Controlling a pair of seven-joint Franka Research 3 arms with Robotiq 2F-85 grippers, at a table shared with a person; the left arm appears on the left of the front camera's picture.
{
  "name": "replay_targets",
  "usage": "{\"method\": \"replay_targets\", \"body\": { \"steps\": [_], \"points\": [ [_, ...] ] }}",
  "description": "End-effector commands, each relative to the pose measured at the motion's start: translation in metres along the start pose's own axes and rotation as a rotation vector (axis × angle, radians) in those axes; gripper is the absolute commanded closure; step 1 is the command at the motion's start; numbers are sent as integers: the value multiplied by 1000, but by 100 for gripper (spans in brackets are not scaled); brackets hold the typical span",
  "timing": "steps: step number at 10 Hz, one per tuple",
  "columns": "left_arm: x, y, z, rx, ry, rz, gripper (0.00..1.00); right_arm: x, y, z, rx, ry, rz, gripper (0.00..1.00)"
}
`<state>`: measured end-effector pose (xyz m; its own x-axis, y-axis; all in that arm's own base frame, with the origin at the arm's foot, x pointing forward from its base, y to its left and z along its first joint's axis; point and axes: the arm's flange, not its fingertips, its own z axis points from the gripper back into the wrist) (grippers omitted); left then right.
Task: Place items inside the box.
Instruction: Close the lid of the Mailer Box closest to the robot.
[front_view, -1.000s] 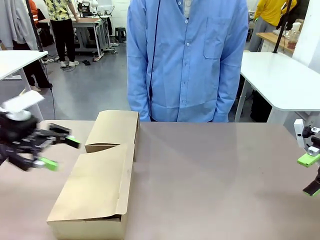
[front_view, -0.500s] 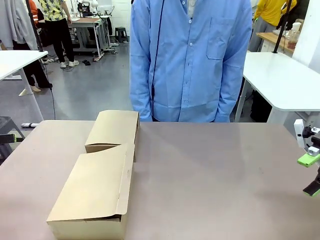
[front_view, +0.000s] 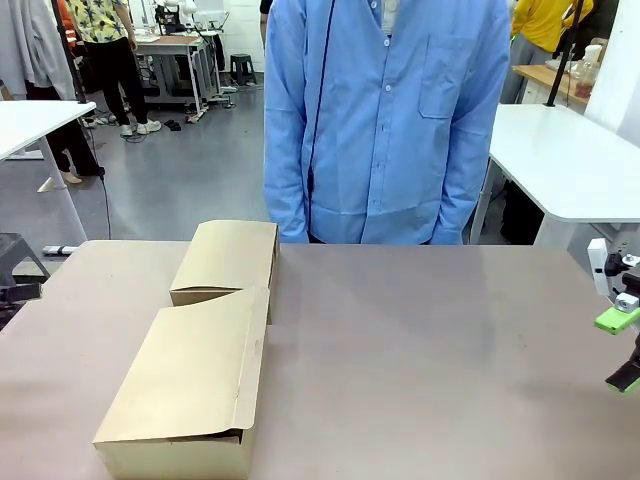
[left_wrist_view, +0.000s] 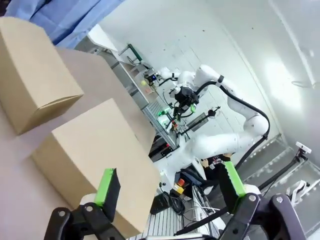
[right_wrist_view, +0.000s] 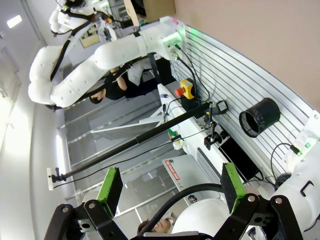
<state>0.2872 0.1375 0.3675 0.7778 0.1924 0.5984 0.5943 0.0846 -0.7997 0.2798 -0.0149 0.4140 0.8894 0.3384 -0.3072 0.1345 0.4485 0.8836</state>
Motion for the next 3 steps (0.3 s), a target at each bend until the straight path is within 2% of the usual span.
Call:
{"method": "replay_targets", "body": {
  "steps": [1,3],
  "points": [
    [-2,-9,0,-28,15,-45,0,-3,-2,2,0,2,25,0],
    [-2,-9,0,-28,15,-45,0,-3,-2,2,0,2,25,0]
  ]
}}
